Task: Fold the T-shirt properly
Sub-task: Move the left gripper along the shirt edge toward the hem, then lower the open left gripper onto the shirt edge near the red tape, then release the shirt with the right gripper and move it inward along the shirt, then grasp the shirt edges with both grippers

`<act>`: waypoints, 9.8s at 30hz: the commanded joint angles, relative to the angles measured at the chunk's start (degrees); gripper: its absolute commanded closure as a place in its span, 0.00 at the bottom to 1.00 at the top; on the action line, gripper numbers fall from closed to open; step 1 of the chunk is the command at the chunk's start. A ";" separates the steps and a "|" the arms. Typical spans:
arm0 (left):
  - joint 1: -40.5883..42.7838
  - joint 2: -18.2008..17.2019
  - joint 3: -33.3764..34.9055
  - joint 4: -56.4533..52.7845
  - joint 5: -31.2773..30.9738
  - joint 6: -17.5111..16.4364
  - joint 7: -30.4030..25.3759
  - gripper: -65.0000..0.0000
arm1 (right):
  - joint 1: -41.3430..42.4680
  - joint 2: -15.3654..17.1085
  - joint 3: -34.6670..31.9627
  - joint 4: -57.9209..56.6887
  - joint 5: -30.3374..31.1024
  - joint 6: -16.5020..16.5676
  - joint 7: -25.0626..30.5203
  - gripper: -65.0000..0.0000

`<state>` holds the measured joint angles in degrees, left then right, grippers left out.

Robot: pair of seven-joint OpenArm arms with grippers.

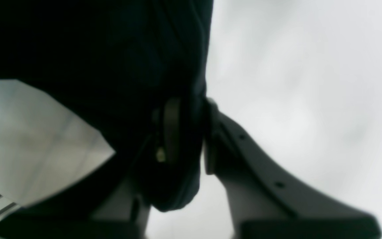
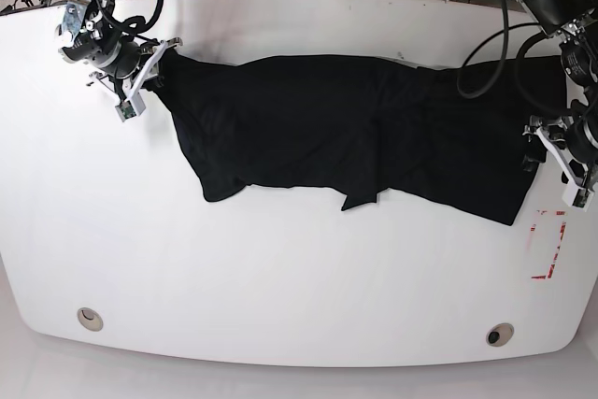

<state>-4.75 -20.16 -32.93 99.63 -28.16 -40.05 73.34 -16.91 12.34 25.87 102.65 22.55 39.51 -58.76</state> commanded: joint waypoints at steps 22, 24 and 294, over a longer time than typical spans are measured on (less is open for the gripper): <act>11.50 -0.41 2.40 10.67 -0.90 0.05 4.56 0.76 | 1.10 0.63 0.01 1.25 0.23 0.49 0.38 1.00; 11.33 -0.30 2.48 10.70 -1.08 0.05 4.30 0.74 | 1.07 0.63 -0.06 1.34 0.29 0.49 0.30 1.00; -11.47 -2.48 -2.68 -35.04 9.89 0.05 -13.82 0.21 | 25.89 -11.23 -11.87 -22.06 -1.67 0.49 1.06 0.98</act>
<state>-14.63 -21.32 -35.48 64.53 -17.45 -39.92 61.34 7.70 0.93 14.02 79.68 20.27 39.90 -58.13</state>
